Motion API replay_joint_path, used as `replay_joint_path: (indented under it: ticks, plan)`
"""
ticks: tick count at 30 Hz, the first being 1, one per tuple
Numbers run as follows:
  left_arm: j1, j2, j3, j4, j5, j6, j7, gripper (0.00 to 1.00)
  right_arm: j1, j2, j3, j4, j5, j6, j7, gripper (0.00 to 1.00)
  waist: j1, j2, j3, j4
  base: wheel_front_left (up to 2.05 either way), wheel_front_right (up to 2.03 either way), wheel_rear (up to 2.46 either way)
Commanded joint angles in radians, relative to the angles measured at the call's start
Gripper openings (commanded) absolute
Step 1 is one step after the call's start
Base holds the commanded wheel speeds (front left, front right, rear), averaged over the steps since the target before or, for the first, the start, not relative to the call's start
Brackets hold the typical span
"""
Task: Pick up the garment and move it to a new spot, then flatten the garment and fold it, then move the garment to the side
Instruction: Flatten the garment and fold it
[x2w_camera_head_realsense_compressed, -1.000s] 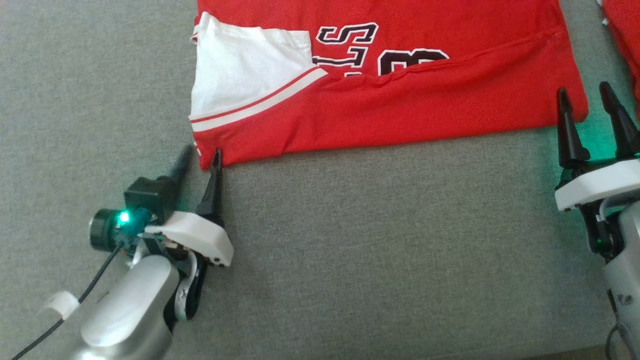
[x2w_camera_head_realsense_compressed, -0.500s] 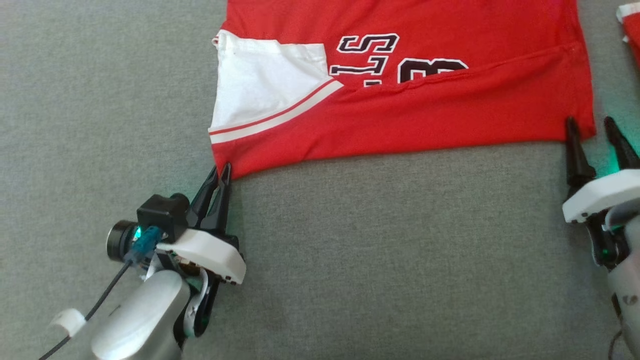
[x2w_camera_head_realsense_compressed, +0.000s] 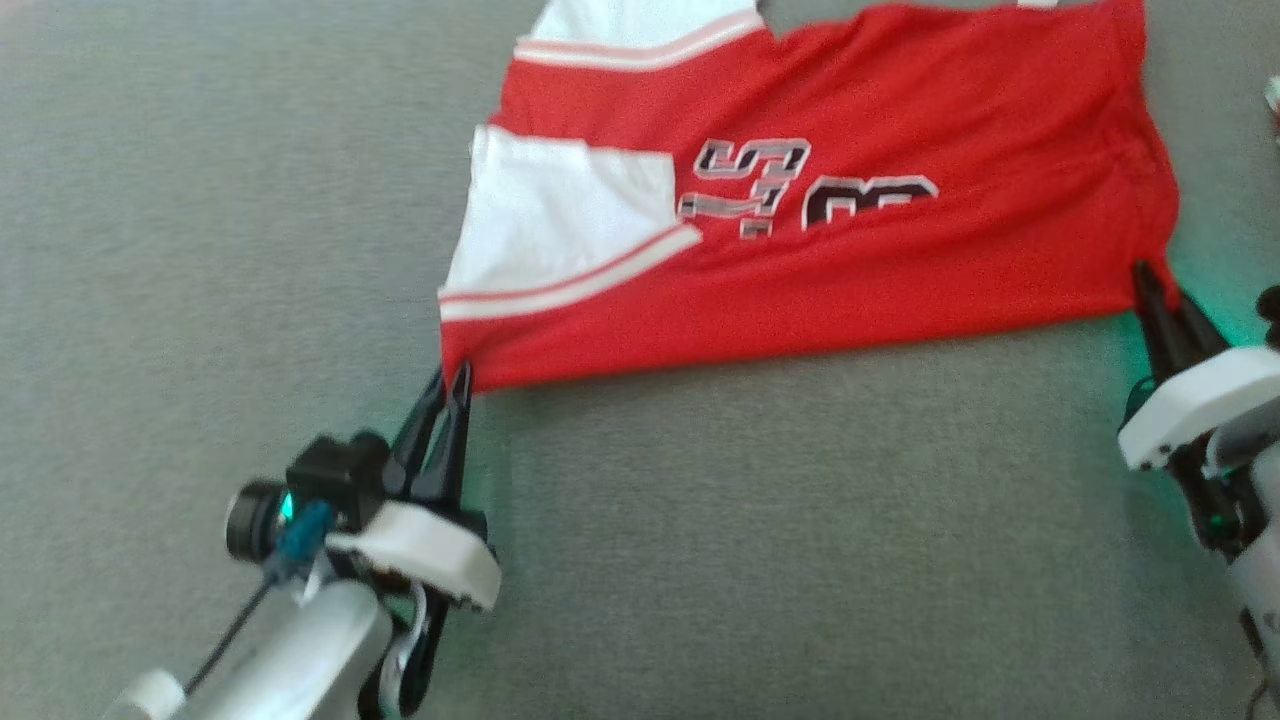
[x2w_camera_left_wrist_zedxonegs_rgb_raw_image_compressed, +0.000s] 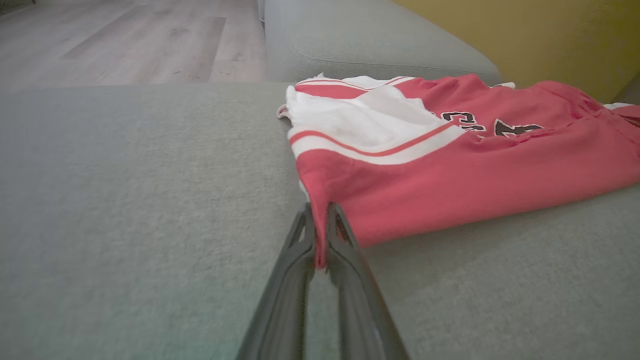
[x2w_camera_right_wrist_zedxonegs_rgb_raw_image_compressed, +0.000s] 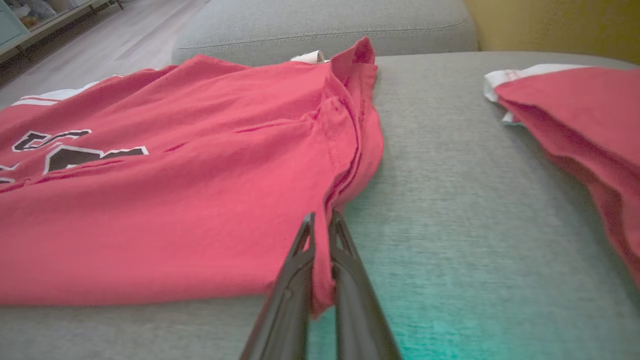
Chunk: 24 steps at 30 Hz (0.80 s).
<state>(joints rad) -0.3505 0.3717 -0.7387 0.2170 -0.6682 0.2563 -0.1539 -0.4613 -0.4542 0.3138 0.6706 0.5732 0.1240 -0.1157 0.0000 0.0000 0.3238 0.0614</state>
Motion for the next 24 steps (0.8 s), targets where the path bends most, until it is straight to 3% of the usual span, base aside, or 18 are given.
replay_joint_path:
  ticks: [1, 6, 11, 18, 24]
  plan:
    - [0.01, 0.025, 0.039, -0.029, 0.001, 0.013, -0.018, 0.0, 0.019, -0.026, 0.023, -0.04, 0.01, 0.007, -0.009, 0.0, 0.0, 0.0, -0.03, 0.037, 0.0, 0.0, 0.0]
    - [0.071, 0.031, 0.041, -0.056, -0.012, 0.028, -0.038, 0.0, 0.063, -0.038, 0.045, -0.089, 0.035, 0.007, 0.011, 0.0, 0.0, 0.0, -0.057, 0.079, 0.0, 0.0, 0.0]
    - [0.129, 0.032, 0.038, -0.091, -0.018, 0.036, -0.059, 0.0, 0.155, -0.075, -0.008, -0.146, 0.035, 0.007, 0.015, 0.0, 0.0, 0.0, -0.066, 0.08, 0.0, 0.0, 0.0]
    - [0.189, 0.038, 0.021, -0.114, -0.029, 0.036, -0.061, 0.0, 0.346, -0.088, -0.152, -0.251, 0.016, 0.007, 0.023, 0.0, 0.0, 0.0, -0.087, 0.029, 0.0, 0.0, 0.0]
    - [0.238, 0.062, -0.002, -0.143, -0.033, 0.042, -0.037, 0.0, 0.51, -0.023, -0.264, -0.366, -0.012, 0.007, 0.078, 0.0, 0.0, 0.0, -0.09, -0.031, 0.0, 0.0, 0.0]
